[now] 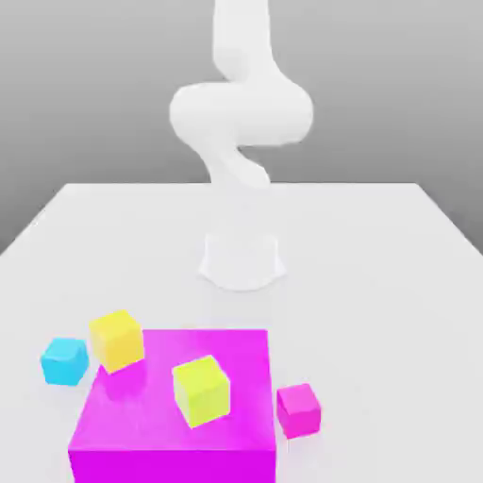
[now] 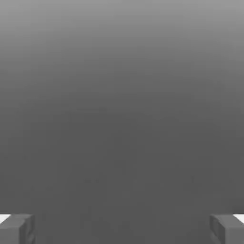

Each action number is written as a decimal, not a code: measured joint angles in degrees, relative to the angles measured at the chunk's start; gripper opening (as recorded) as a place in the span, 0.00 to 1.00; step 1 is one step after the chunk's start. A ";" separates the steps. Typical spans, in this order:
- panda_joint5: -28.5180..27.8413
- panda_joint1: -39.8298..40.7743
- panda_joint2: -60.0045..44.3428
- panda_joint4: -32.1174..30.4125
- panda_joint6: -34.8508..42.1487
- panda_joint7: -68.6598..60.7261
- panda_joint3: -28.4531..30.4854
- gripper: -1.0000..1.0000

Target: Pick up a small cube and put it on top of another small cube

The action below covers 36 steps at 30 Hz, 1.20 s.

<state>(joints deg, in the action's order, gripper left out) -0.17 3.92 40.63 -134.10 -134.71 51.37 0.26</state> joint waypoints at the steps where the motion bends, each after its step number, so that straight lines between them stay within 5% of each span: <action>1: -0.07 1.71 -2.27 -1.01 -1.28 2.40 0.12 0.50; 17: -0.70 22.48 -35.67 -15.86 -20.09 37.55 6.84 0.50; 22: 3.15 27.69 -46.17 -20.03 -26.08 44.85 9.15 0.50; 28: 8.71 31.74 -58.67 -18.47 -35.76 42.11 4.39 0.50; 29: 9.02 32.19 -59.72 -18.27 -36.62 41.87 3.87 0.00; 36: 8.82 32.17 -59.48 -18.32 -36.53 42.05 3.92 0.00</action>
<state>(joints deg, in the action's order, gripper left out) 8.65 36.09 -18.85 -152.43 -171.24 93.41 4.17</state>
